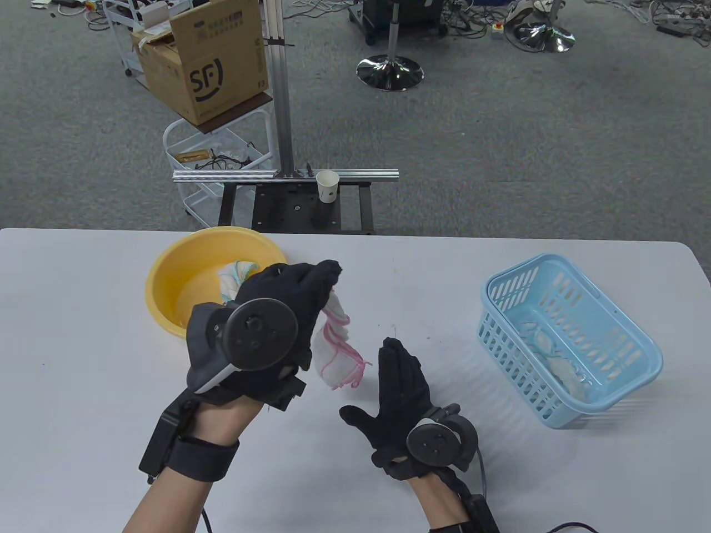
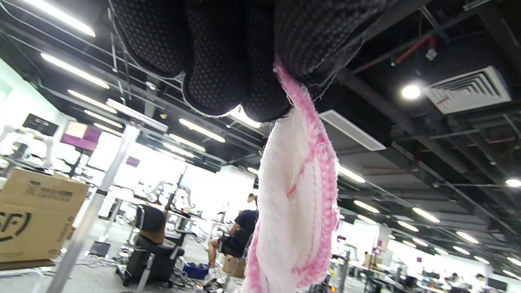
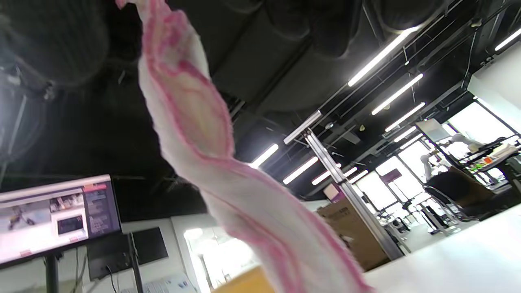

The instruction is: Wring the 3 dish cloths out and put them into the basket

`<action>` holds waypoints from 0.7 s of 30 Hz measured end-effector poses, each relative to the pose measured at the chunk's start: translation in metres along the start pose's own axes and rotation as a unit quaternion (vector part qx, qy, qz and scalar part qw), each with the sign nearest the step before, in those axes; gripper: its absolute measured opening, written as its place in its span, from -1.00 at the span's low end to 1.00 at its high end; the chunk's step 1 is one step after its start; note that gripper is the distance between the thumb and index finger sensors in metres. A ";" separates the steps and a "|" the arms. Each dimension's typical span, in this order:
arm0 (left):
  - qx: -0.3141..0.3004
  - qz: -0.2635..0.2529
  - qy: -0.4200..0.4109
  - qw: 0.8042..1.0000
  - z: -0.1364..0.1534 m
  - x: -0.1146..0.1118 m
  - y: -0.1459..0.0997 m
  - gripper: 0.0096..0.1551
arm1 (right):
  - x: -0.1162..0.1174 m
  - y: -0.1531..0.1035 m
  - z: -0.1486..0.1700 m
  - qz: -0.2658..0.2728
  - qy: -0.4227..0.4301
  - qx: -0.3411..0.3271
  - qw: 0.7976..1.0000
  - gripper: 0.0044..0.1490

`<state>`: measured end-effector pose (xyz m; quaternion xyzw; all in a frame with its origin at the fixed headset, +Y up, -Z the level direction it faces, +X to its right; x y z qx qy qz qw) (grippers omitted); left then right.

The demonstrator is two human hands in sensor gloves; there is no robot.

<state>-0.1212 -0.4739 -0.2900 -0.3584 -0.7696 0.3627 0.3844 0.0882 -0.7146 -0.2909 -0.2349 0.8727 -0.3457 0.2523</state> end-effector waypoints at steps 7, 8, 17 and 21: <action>-0.055 0.031 -0.039 0.997 -0.035 -0.021 -0.012 -0.49 | -0.001 0.000 0.010 0.021 0.112 0.076 0.991 0.32; -0.060 0.034 -0.043 0.997 -0.038 -0.023 -0.014 -0.49 | -0.001 -0.001 0.011 0.023 0.118 0.081 0.989 0.27; -0.094 0.041 -0.031 0.994 -0.049 -0.023 -0.032 -0.49 | -0.014 -0.004 0.031 0.086 0.126 0.151 0.977 -0.39; -0.089 0.035 -0.033 0.995 -0.040 -0.025 -0.045 -0.49 | -0.023 -0.007 0.040 0.117 0.135 0.185 0.966 -0.45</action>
Point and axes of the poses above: the tracker on the back of each hand, its own z axis roughly to the little-finger side, its own y axis roughly from the wrist to the fingertips, x = y × z, the point moved 1 cm from there along y, roughly from the wrist to the fingertips, and after that the axes turned 1 degree about -z, right-handed, at the moved point
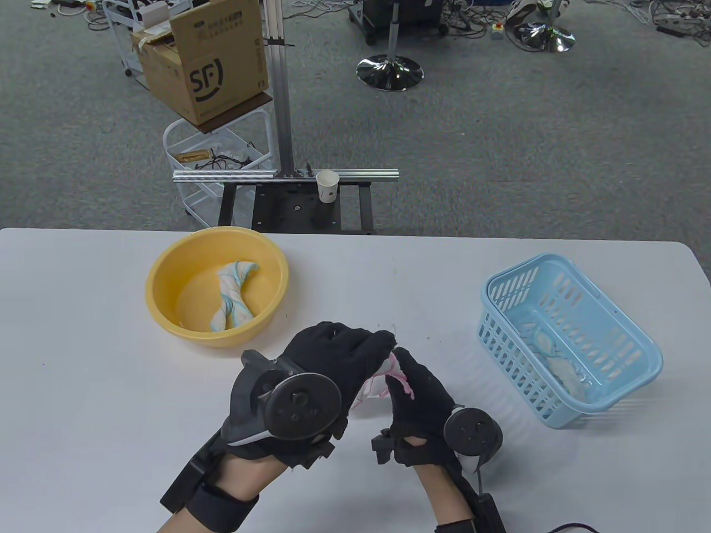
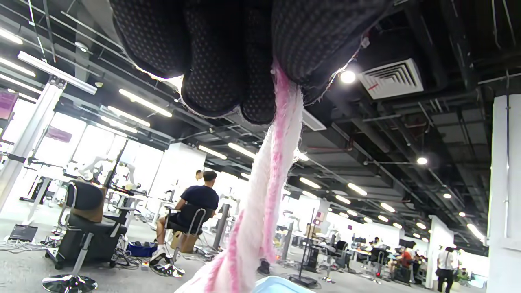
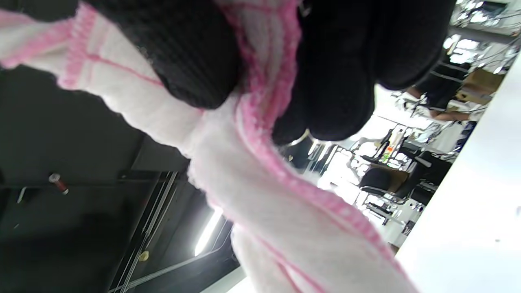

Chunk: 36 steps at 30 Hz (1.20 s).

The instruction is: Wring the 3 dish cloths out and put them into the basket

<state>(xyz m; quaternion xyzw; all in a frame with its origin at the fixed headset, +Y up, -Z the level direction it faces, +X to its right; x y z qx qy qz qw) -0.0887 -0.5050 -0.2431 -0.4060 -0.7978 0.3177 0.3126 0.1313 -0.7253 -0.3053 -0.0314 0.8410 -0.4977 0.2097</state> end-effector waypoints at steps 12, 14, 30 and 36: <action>0.121 -0.018 -0.097 0.988 0.080 -0.053 -0.048 -0.50 | -0.022 0.003 0.023 0.077 0.094 0.101 0.987 -0.44; 0.150 -0.014 -0.118 0.981 0.097 -0.070 -0.054 -0.50 | -0.023 0.003 0.027 0.086 0.126 0.119 0.981 -0.45; 0.306 0.147 -0.293 0.894 0.166 -0.211 -0.082 -0.45 | -0.004 -0.001 0.052 0.004 0.306 0.229 0.924 -0.46; 0.336 0.153 -0.341 0.865 0.192 -0.210 -0.106 -0.32 | -0.002 0.001 0.051 -0.024 0.264 0.214 0.940 -0.47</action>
Point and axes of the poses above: the tracker on the back of each hand, its own z axis roughly to the little-finger side, its own y axis roughly from the wrist to the fingertips, x = y × z, the point moved 1 cm from there along y, roughly from the wrist to the fingertips, and after that the axes turned 1 degree about -z, right-handed, at the moved point
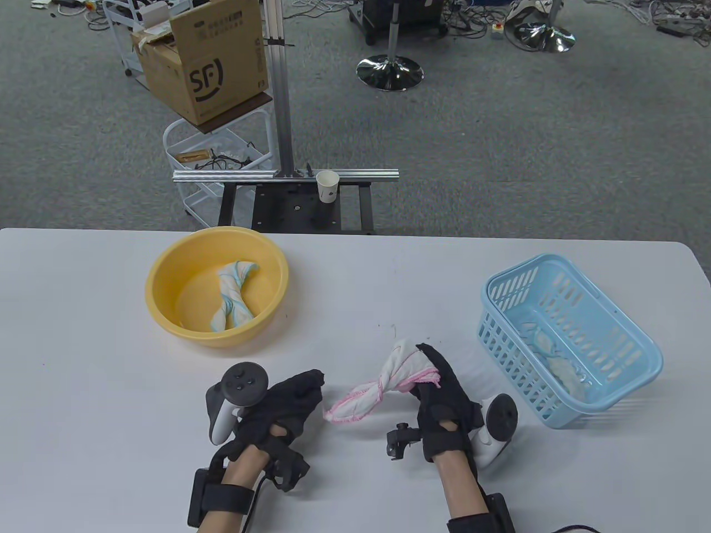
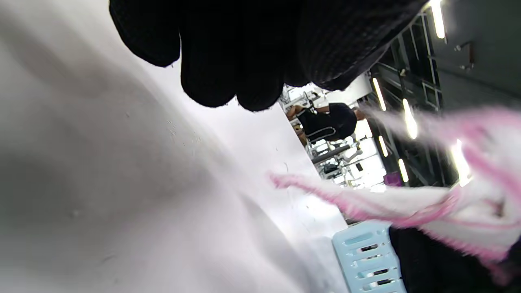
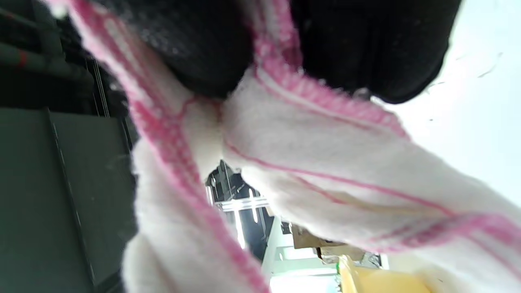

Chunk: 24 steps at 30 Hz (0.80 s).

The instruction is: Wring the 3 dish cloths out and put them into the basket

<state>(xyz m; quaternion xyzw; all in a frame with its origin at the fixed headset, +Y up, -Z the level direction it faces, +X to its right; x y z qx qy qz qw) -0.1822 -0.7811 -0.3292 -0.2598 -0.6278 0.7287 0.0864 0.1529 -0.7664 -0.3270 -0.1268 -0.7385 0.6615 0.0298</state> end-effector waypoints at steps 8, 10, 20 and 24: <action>-0.034 0.169 -0.191 0.966 -0.001 -0.011 -0.002 0.22 | 0.025 -0.002 -0.001 -0.112 -0.042 0.010 0.993 -0.47; -0.042 0.252 -0.183 0.949 -0.010 -0.025 -0.003 0.37 | 0.033 -0.005 -0.001 -0.139 -0.054 0.013 0.989 -0.47; -0.029 0.356 -0.186 0.915 -0.020 -0.065 -0.001 0.32 | 0.051 -0.015 -0.008 -0.153 -0.104 -0.030 0.982 -0.47; -0.014 0.341 -0.199 0.919 -0.017 -0.064 0.003 -0.12 | 0.048 -0.015 -0.010 -0.140 -0.141 -0.054 0.979 -0.47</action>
Point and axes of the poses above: the tracker on the back of each hand, its own z axis roughly to the little-finger side, its own y axis roughly from the wrist to the fingertips, x = y × z, the point moved 1 cm from there along y, roughly from the wrist to the fingertips, and after that the axes turned 1 degree about -z, right-handed, at the moved point
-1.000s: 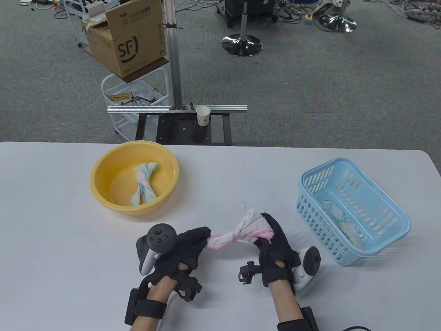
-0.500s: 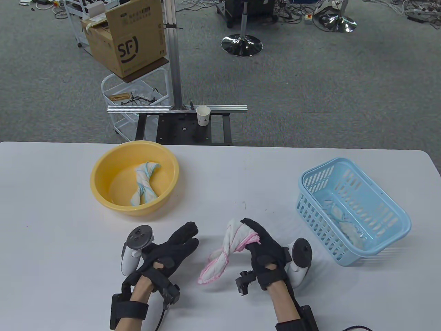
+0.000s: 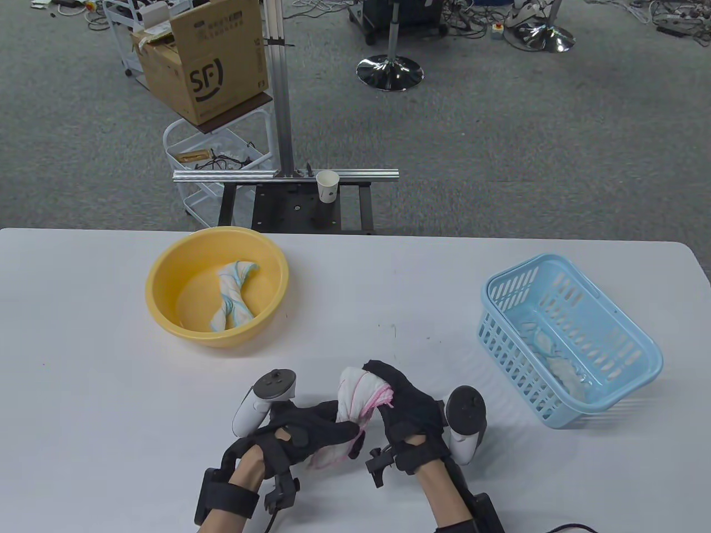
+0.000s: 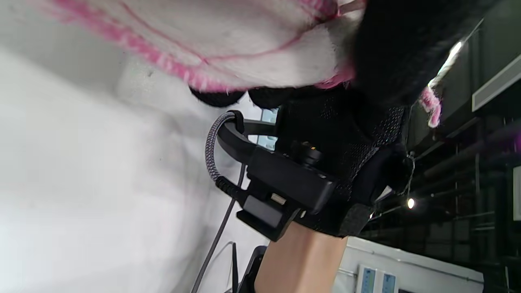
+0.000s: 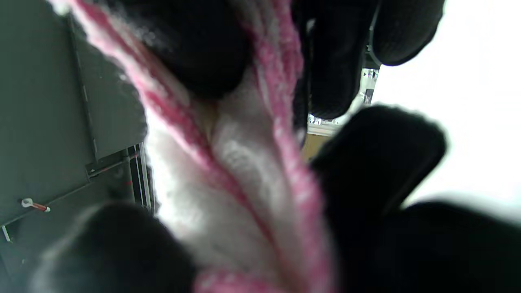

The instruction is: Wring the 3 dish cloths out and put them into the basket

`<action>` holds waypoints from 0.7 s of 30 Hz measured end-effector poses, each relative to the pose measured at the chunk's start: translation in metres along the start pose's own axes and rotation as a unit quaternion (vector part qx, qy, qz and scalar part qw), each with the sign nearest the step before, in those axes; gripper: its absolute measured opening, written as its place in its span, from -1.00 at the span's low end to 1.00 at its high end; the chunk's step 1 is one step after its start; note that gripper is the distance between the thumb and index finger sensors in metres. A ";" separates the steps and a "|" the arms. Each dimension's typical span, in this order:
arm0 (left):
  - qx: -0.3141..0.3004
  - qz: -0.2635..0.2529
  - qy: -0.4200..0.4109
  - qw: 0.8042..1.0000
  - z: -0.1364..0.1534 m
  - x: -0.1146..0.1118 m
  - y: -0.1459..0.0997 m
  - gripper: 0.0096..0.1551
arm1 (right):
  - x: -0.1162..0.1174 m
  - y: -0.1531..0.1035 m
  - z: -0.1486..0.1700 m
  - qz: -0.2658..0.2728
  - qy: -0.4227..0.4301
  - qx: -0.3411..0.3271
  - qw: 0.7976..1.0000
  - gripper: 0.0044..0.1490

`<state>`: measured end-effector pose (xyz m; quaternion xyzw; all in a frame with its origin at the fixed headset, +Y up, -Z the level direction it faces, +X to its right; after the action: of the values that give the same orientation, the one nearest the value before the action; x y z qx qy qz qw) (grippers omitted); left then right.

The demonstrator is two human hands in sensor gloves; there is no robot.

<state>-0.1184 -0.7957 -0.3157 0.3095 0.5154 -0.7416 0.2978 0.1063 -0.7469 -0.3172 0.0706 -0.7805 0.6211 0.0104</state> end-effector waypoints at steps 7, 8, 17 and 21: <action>0.036 -0.180 0.163 0.969 -0.017 0.015 -0.018 -0.34 | -0.001 -0.002 -0.002 0.014 -0.103 -0.009 0.995 -0.44; 0.034 -0.202 0.186 0.961 -0.019 0.015 -0.021 -0.34 | 0.001 -0.002 -0.002 0.011 -0.110 -0.011 0.994 -0.43; -0.036 -0.259 0.045 0.964 -0.018 0.031 -0.038 -0.36 | -0.001 -0.005 -0.014 0.022 -0.205 -0.099 0.974 -0.30; -0.075 -0.174 -0.119 0.975 -0.008 0.032 -0.034 -0.35 | 0.018 -0.011 -0.026 -0.035 -0.423 -0.203 0.882 0.08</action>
<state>-0.1636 -0.7816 -0.3227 0.1010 0.5761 -0.7730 0.2456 0.0878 -0.7261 -0.2984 0.3502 -0.8167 0.3593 -0.2851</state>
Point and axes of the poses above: the tracker on the back of each hand, its own z axis roughly to the little-finger side, its own y axis roughly from the wrist to the fingertips, x = y × z, the point moved 1 cm from there along y, roughly from the wrist to the fingertips, and after that the axes turned 1 degree about -z, right-handed, at the moved point
